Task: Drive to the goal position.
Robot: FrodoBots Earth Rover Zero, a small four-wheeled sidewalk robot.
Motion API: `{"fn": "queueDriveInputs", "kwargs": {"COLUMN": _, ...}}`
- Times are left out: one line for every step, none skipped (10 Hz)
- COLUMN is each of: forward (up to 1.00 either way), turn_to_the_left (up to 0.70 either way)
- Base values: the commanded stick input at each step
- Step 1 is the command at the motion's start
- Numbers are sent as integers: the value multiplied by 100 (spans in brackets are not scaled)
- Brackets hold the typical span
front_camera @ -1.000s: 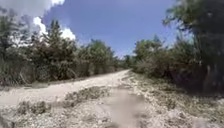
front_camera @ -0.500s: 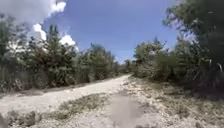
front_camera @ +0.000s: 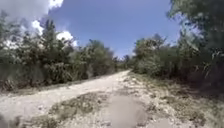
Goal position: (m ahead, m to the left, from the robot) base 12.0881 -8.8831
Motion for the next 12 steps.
{"fn": "queueDriveInputs", "kwargs": {"forward": 50, "turn_to_the_left": 0}}
{"fn": "queueDriveInputs", "kwargs": {"forward": 50, "turn_to_the_left": 0}}
{"fn": "queueDriveInputs", "kwargs": {"forward": 50, "turn_to_the_left": 13}}
{"fn": "queueDriveInputs", "kwargs": {"forward": 50, "turn_to_the_left": 35}}
{"fn": "queueDriveInputs", "kwargs": {"forward": 50, "turn_to_the_left": 50}}
{"fn": "queueDriveInputs", "kwargs": {"forward": 50, "turn_to_the_left": 38}}
{"fn": "queueDriveInputs", "kwargs": {"forward": 50, "turn_to_the_left": 13}}
{"fn": "queueDriveInputs", "kwargs": {"forward": 50, "turn_to_the_left": 0}}
{"fn": "queueDriveInputs", "kwargs": {"forward": 50, "turn_to_the_left": 0}}
{"fn": "queueDriveInputs", "kwargs": {"forward": 50, "turn_to_the_left": 0}}
{"fn": "queueDriveInputs", "kwargs": {"forward": 50, "turn_to_the_left": 0}}
{"fn": "queueDriveInputs", "kwargs": {"forward": 50, "turn_to_the_left": 0}}
